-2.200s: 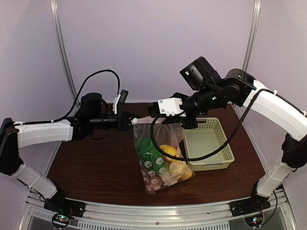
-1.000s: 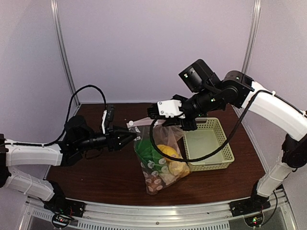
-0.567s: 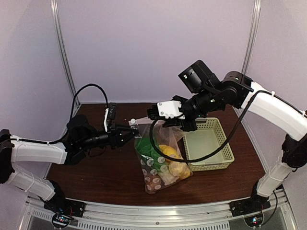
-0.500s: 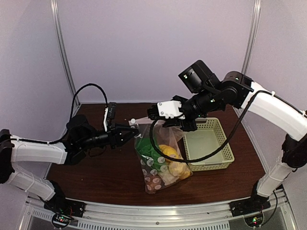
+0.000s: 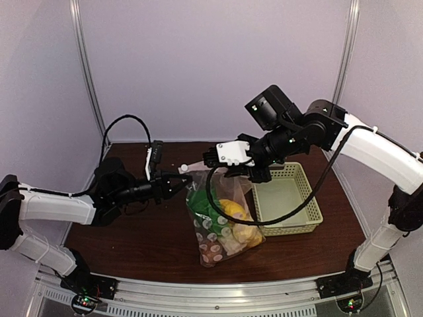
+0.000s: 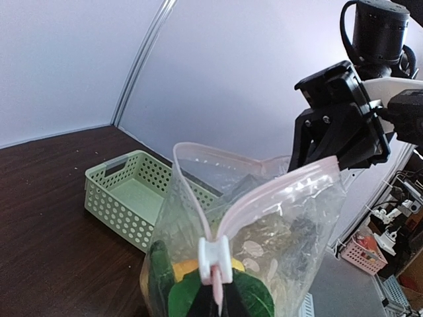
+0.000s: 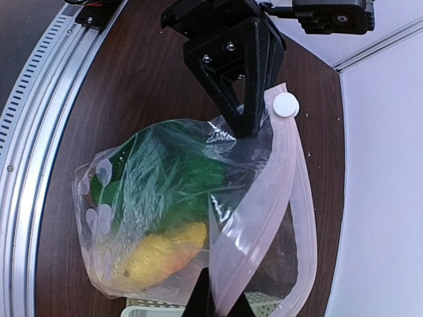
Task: Place the food in the zip-top bag and seal the zipper
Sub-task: Pass from the right arm to the left
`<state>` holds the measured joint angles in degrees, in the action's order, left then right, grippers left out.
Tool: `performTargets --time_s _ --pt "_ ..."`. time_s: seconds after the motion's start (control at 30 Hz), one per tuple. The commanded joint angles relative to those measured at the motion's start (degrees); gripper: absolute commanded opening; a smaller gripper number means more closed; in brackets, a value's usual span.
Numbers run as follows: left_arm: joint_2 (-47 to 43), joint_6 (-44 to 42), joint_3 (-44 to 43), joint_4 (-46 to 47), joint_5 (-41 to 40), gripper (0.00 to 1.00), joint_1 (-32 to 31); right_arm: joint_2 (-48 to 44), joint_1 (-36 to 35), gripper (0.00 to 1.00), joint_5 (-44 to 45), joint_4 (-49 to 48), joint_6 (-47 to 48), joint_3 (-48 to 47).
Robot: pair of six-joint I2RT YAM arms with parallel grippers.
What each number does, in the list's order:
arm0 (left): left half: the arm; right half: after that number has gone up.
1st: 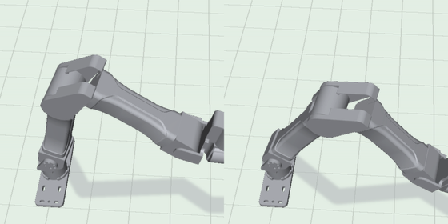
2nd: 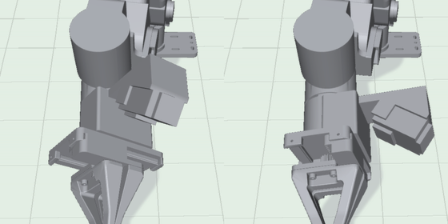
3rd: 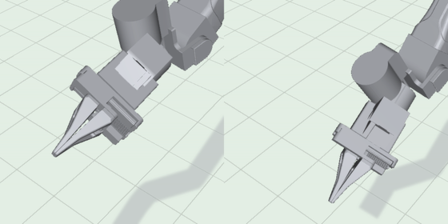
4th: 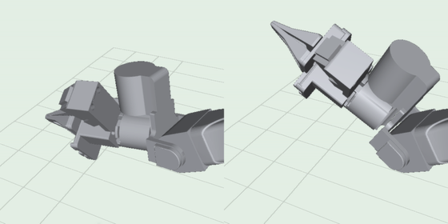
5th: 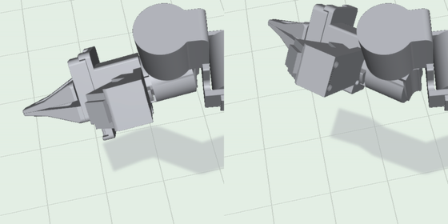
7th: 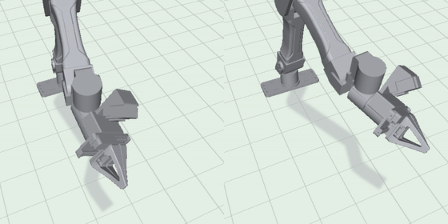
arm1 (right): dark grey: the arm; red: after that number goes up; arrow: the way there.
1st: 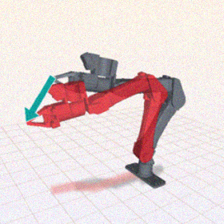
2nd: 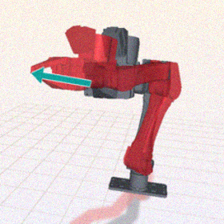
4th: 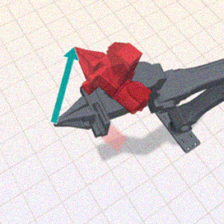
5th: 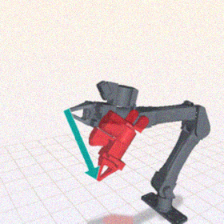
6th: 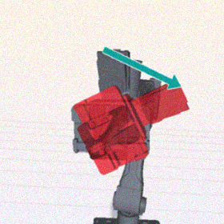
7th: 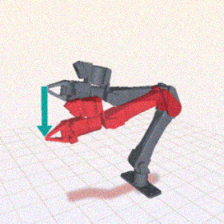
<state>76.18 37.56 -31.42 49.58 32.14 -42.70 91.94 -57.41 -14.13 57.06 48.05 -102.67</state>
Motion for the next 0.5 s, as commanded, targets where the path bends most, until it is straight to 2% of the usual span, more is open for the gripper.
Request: performTargets --time_s 0.0,0.17,0.23,0.3,0.4,0.47 --pt "-4.57 -3.76 -2.59 -4.38 -1.24 0.01 0.07 0.09 0.04 0.05 2.08 -0.47 -0.85 1.84" --pt "-12.68 -13.88 -7.34 -24.6 -5.08 0.0 0.07 1.54 2.86 0.06 3.31 3.92 -0.99 0.64" --pt "-14.52 -16.76 -9.01 -29.72 -5.97 0.0 0.07 1.99 4.58 0.07 2.82 5.49 -1.29 0.03" --pt "-14.58 -18.78 -10.7 -33.25 -5.96 0.0 0.09 1.89 5.61 0.18 1.6 6.6 -1.3 -0.86" --pt "-12.06 -20.21 -12.75 -35.28 -4.61 0.0 0.07 1.14 5.84 0.44 -5.01 8.21 -1.3 -3.79" --pt "-10.11 -20.54 -14.54 -35.96 -3.03 0.0 -0.01 1.18 5.69 0.5 -10.13 8.73 -1.48 -6.88"
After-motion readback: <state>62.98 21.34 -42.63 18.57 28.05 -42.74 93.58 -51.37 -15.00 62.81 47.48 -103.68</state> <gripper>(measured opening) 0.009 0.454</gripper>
